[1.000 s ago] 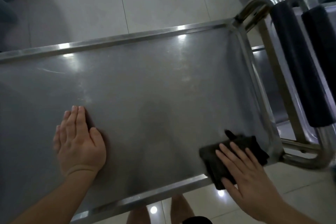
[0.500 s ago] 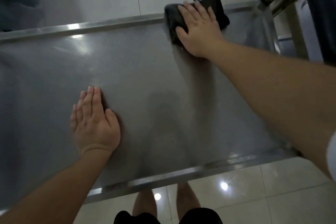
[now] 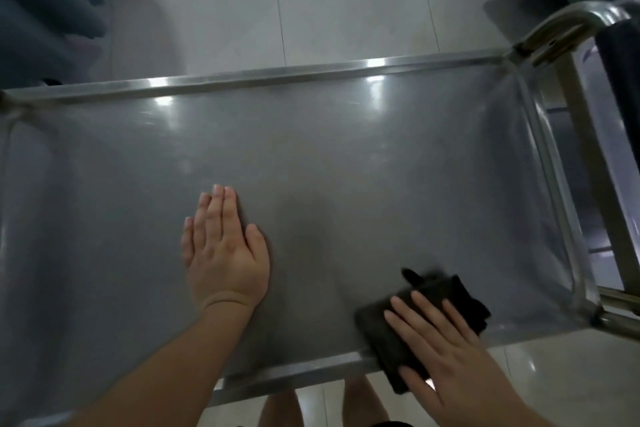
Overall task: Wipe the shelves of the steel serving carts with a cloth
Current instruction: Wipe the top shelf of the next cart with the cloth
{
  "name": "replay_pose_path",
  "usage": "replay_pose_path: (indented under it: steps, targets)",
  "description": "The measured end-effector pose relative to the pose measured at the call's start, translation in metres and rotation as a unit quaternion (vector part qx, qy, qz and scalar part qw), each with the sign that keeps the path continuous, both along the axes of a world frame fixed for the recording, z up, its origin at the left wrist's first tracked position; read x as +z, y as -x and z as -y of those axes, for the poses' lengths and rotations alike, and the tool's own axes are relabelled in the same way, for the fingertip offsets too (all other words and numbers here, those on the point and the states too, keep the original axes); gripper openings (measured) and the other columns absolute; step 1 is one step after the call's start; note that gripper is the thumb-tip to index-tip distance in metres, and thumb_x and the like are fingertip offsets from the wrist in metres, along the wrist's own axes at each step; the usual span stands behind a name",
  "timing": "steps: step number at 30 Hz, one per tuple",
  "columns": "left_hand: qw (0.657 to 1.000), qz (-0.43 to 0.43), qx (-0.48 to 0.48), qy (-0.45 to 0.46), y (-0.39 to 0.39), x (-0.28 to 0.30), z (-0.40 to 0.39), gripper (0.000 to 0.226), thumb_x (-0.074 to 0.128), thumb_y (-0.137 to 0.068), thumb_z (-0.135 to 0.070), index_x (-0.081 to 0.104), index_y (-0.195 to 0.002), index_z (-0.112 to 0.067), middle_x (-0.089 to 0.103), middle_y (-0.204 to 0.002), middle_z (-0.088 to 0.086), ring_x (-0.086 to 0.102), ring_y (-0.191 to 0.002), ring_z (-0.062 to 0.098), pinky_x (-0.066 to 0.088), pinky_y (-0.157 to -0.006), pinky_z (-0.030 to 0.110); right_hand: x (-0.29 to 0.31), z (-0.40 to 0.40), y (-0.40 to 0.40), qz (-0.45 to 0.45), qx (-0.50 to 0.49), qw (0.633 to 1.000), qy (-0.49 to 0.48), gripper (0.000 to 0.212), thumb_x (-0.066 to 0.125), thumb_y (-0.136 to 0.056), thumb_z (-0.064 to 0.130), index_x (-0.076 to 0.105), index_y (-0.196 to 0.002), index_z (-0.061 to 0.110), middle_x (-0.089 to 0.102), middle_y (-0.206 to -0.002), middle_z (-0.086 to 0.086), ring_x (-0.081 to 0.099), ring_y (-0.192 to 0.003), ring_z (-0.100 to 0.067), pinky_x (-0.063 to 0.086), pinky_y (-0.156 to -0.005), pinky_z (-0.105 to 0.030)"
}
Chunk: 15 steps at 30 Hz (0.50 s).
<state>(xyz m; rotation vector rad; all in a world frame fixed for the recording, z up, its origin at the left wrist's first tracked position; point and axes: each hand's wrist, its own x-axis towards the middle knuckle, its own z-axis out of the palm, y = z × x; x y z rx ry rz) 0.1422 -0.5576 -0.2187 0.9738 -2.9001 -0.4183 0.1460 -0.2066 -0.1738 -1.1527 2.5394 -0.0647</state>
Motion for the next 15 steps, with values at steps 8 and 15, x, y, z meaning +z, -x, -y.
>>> replay_pose_path:
  steps: [8,15]
  targets:
    - [1.000,-0.004,0.002,0.007,0.000,-0.006,0.001,0.067,0.039,-0.101,-0.040,0.035,-0.163,-0.014,0.034,-0.169,0.005,0.025,-0.158,0.024,0.014,-0.131,0.046,-0.028,0.164,0.176,-0.051,-0.104,0.990,0.079,0.063,0.039,-0.101,0.050,0.045,-0.157,0.022,0.041,-0.164,0.002,0.029,-0.155,-0.022,0.015,-0.127,-0.049]
    - [1.000,-0.010,0.003,0.004,0.000,-0.006,0.001,0.067,0.033,-0.103,-0.044,0.033,-0.164,-0.016,0.032,-0.171,0.001,0.021,-0.160,0.019,0.013,-0.131,0.044,-0.023,0.306,0.278,-0.023,-0.192,0.980,0.052,0.066,0.028,-0.106,0.052,0.020,-0.165,0.026,0.014,-0.173,0.007,0.003,-0.160,-0.018,-0.008,-0.128,-0.046]
